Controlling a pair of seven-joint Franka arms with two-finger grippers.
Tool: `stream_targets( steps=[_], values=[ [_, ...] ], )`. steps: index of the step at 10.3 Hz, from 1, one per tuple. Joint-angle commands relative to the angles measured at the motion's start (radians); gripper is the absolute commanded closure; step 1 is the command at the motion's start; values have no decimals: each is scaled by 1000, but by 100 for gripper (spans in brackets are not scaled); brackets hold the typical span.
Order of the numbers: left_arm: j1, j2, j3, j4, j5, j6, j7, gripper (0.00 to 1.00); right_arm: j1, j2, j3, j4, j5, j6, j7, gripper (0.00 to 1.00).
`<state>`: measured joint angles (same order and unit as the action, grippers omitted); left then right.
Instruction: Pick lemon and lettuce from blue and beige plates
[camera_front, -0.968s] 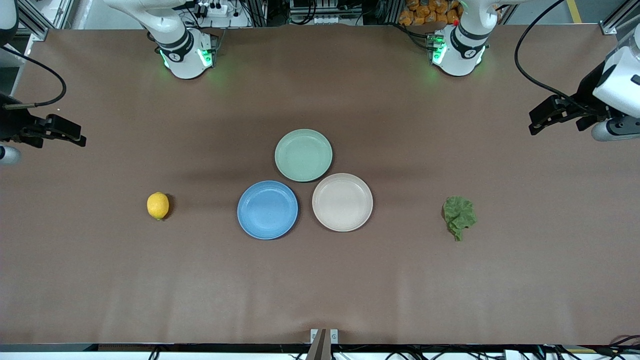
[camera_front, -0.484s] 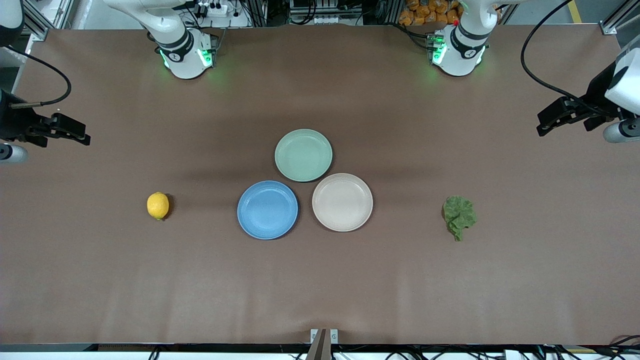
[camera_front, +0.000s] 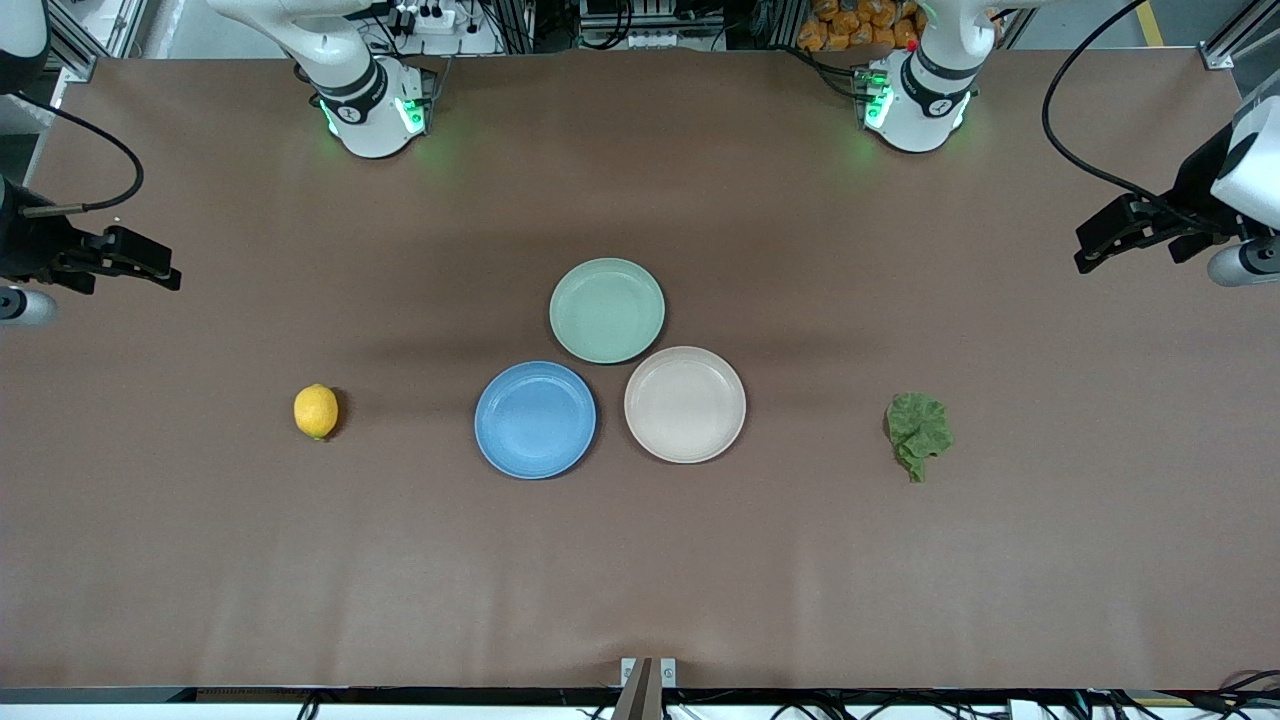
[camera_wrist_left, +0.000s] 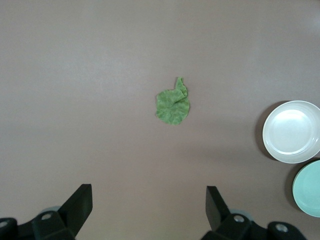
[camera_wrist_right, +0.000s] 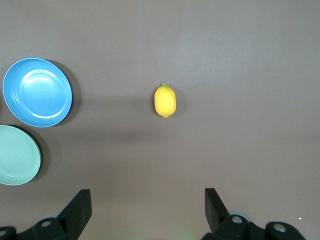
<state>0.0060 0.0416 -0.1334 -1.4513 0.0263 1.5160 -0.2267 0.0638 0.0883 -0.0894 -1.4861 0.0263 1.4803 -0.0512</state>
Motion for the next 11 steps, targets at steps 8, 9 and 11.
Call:
stream_targets(
  steps=[8,9,11],
  values=[
    [5,-3,-6,-11,24,30,17,0,-2,-30,0,-28,-11,-5,-10,0],
    [3,-5,-6,-15,24,30,23,0,-2,-30,0,-28,-11,-5,-10,0],
    [3,-5,-8,-18,24,27,24,0,-2,-30,0,-28,-9,-5,-10,0]
  ],
)
